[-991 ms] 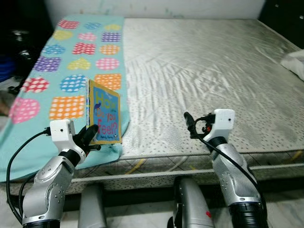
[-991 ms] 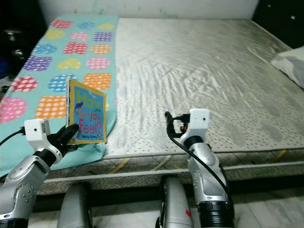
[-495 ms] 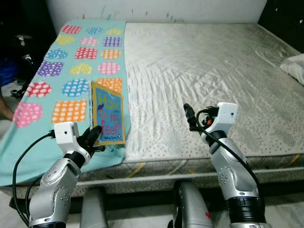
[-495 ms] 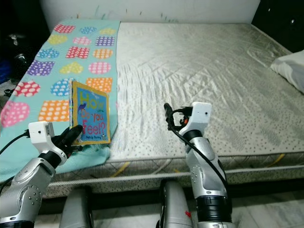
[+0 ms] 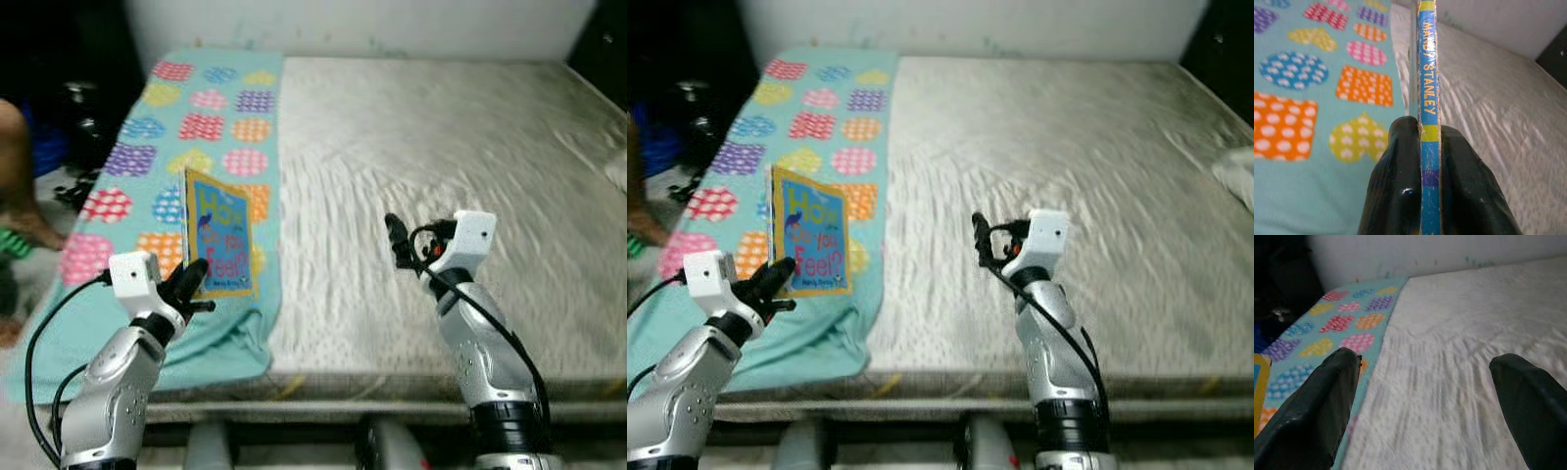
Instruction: Clean up the room
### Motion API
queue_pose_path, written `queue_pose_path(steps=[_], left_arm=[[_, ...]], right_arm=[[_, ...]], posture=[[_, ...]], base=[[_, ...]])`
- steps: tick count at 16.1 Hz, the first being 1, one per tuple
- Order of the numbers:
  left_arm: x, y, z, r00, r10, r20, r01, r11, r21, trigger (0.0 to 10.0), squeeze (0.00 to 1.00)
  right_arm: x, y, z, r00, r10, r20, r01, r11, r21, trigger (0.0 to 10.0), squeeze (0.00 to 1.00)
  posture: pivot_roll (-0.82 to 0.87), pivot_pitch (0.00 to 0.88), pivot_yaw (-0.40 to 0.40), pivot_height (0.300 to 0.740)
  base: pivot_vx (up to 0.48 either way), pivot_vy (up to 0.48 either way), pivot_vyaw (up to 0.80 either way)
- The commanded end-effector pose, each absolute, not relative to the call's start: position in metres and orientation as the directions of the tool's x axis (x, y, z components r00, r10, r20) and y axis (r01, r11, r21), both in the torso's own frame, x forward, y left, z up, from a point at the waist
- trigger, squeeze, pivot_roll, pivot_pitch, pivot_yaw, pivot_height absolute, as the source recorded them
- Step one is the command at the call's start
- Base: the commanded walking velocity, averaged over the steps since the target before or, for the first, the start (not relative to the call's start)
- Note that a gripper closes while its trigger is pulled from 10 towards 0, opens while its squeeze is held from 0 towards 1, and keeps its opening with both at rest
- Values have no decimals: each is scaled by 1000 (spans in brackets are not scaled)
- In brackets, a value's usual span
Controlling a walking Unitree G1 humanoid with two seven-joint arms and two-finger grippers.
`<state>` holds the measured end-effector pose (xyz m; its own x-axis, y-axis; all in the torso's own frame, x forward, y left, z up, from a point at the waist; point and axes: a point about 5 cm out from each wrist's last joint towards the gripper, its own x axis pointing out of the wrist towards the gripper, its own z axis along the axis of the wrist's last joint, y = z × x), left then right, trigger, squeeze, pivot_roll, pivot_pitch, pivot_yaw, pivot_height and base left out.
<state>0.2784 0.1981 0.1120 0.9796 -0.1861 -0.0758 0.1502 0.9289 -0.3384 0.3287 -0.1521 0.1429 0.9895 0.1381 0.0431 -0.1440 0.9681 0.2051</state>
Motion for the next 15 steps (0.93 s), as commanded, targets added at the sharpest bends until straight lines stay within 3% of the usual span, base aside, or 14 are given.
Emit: queue_pose_path(steps=[1, 6, 7, 10, 11, 14, 15], left_arm=[[284, 199, 120, 984, -177, -35, 156, 933, -324, 0, 0], [286, 194, 113, 979, -189, -71, 155, 928, -338, 0, 0], [286, 193, 112, 980, -186, -76, 150, 928, -342, 549, 0], [285, 186, 108, 971, -218, -98, 167, 912, -374, 4275, 0], [286, 182, 111, 971, -219, -94, 170, 913, -371, 10000, 0], [292, 183, 115, 985, -140, -97, 109, 956, -271, 10000, 0], [291, 183, 115, 982, -172, -81, 142, 947, -288, 10000, 0]], right_arm=[[330, -154, 146, 991, 121, 58, -130, 970, 205, 10000, 0], [327, -161, 141, 995, 84, 47, -91, 978, 187, 10000, 0], [326, -165, 139, 997, 72, 39, -78, 980, 181, 10000, 0], [322, -174, 135, 999, 38, 21, -41, 987, 158, 10000, 0], [322, -175, 135, 999, 32, 20, -35, 987, 155, 10000, 0], [320, -181, 131, 1000, -10, 5, 9, 991, 132, 10000, 0], [319, -182, 129, 1000, -17, 0, 17, 992, 128, 10000, 0]], posture=[[0, 0, -25, 710], [-9, 0, -18, 740], [-12, 0, -21, 740], [-16, 0, -24, 740], [-15, 0, -25, 740], [-14, 0, -35, 740], [-13, 0, -39, 740]], base=[[0, 0, 0], [0, 0, 0], [0, 0, 0], [0, 0, 0], [0, 0, 0], [0, 0, 0], [0, 0, 0]])
